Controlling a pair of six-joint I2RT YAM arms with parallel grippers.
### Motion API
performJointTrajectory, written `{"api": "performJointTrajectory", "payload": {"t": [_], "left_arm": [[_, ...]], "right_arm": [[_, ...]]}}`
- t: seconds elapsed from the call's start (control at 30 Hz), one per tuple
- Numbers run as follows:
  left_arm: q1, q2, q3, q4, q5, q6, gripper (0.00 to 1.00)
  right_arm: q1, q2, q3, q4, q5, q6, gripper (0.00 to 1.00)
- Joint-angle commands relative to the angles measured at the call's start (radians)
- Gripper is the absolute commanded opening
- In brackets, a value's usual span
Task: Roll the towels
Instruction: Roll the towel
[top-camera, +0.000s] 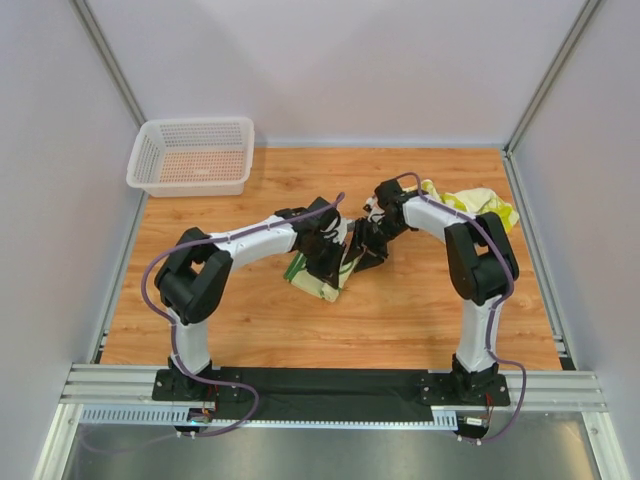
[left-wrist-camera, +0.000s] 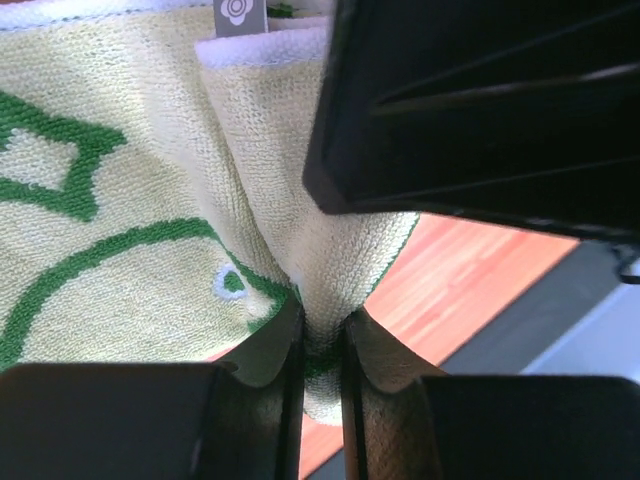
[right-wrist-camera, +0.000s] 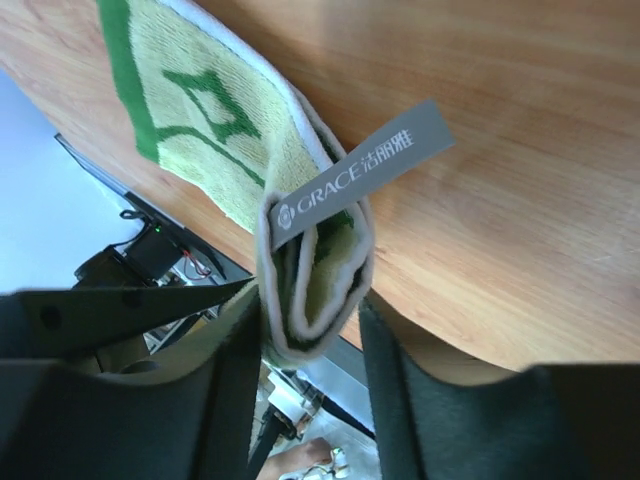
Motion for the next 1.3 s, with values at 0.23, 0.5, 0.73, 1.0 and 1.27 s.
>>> {"api": "performJointTrajectory", "payload": {"t": [0.23, 0.5, 0.73, 1.0, 1.27], "left_arm": [[0.120, 0.085, 0.008, 0.049, 0.370, -0.088, 0.23], [0.201, 0.180, 0.012, 0.072, 0.458, -0.148, 0.25], [0.244, 0.228, 0.018, 0.041, 0.481, -0.127, 0.27], [0.306, 0.259, 0.018, 0.025, 0.524, -0.121, 0.31], [0.349, 0.282, -0.028, 0.063, 0.578, -0.130, 0.34]], "right_arm": [[-0.082, 0.016, 0.157, -0.122, 0.124, -0.073, 0.64], [-0.096, -0.163, -0.068, 0.148, -0.054, -0.053, 0.68], [-0.006, -0.219, -0.274, 0.392, -0.112, -0.012, 0.68], [0.034, -0.134, -0.351, 0.691, -0.102, 0.116, 0.67], [0.033, -0.074, -0.345, 0.766, -0.013, 0.122, 0.64]]}}
